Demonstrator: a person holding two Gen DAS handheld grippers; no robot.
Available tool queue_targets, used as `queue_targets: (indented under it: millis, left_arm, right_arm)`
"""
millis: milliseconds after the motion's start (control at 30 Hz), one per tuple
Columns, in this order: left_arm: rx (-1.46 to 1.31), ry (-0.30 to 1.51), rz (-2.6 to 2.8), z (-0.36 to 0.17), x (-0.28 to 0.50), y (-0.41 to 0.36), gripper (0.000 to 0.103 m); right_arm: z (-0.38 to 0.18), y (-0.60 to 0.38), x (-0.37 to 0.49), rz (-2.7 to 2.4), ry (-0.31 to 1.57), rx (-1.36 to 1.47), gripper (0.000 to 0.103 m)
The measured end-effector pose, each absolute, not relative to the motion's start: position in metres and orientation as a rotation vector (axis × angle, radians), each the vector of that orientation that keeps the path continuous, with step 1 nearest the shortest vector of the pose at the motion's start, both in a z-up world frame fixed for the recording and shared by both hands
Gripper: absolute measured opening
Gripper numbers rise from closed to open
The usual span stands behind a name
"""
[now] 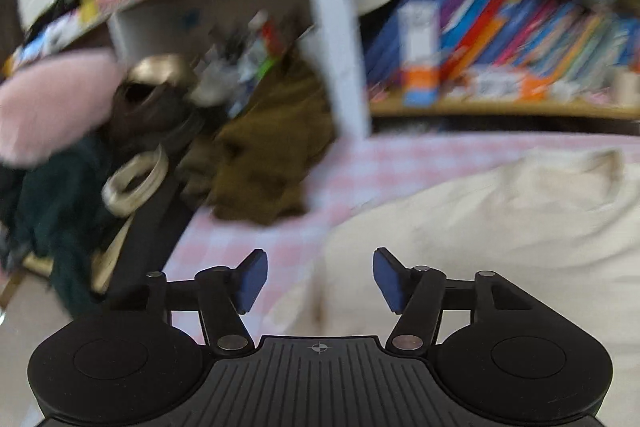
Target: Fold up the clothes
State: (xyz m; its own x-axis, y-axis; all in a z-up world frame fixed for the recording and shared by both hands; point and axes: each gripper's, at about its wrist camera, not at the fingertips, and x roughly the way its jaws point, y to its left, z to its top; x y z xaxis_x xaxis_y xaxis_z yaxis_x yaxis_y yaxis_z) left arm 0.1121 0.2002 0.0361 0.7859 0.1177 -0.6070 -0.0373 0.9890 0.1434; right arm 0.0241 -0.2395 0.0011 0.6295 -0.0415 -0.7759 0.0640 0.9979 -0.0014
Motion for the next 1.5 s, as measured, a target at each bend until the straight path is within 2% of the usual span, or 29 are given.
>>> queue_targets:
  millis: [67, 133, 167, 200, 300, 567, 733, 800, 1067, 1100, 1133, 1167, 1233, 1367, 1500]
  left_arm:
    - [0.126, 0.640, 0.001, 0.041, 0.109, 0.185, 0.061]
    - [0.128, 0.655, -0.043, 0.038, 0.115, 0.170, 0.061]
    - [0.129, 0.664, -0.061, 0.036, 0.118, 0.164, 0.061]
    - [0.131, 0.672, -0.080, 0.034, 0.122, 0.157, 0.061]
    - [0.135, 0.698, -0.135, 0.028, 0.131, 0.137, 0.061]
    - [0.251, 0.731, -0.229, 0.013, 0.162, 0.112, 0.061]
    - [0.250, 0.747, -0.246, 0.005, 0.205, 0.107, 0.061]
    - [0.249, 0.756, -0.253, 0.000, 0.223, 0.104, 0.061]
    - [0.314, 0.805, -0.366, -0.026, 0.272, 0.069, 0.060]
    - [0.324, 0.819, -0.379, -0.030, 0.276, 0.065, 0.057]
    - [0.330, 0.828, -0.390, -0.033, 0.279, 0.063, 0.045]
    - [0.328, 0.829, -0.397, -0.035, 0.281, 0.062, 0.028]
    - [0.329, 0.835, -0.368, -0.038, 0.288, 0.061, 0.006]
    - [0.348, 0.828, -0.247, -0.045, 0.308, 0.069, 0.001]
    - [0.365, 0.865, -0.071, -0.053, 0.337, 0.078, 0.001]
  right_arm:
    - [-0.003, -0.247, 0.033, -0.076, 0.906, 0.048, 0.041]
    - [-0.010, -0.248, 0.043, -0.057, 0.922, 0.062, 0.024]
    - [-0.013, -0.247, 0.049, -0.033, 0.938, 0.067, 0.009]
    - [-0.013, -0.246, 0.055, -0.013, 0.950, 0.037, 0.004]
    - [-0.008, -0.249, 0.071, -0.013, 0.972, -0.073, 0.003]
    - [-0.011, -0.284, 0.089, -0.074, 0.976, -0.103, 0.004]
    - [-0.014, -0.279, 0.077, -0.103, 0.962, -0.103, 0.011]
    - [-0.012, -0.275, 0.072, -0.114, 0.963, -0.080, 0.021]
    - [-0.010, -0.262, 0.049, -0.137, 0.974, -0.077, 0.022]
    - [-0.009, -0.262, 0.048, -0.141, 0.977, -0.065, 0.022]
    - [-0.009, -0.262, 0.046, -0.145, 0.979, -0.054, 0.022]
    - [-0.009, -0.262, 0.045, -0.147, 0.983, -0.044, 0.021]
    - [-0.009, -0.262, 0.044, -0.149, 0.987, -0.024, 0.020]
    - [-0.008, -0.251, 0.043, -0.133, 0.967, -0.016, 0.016]
    - [-0.008, -0.232, 0.055, -0.096, 0.955, -0.028, 0.015]
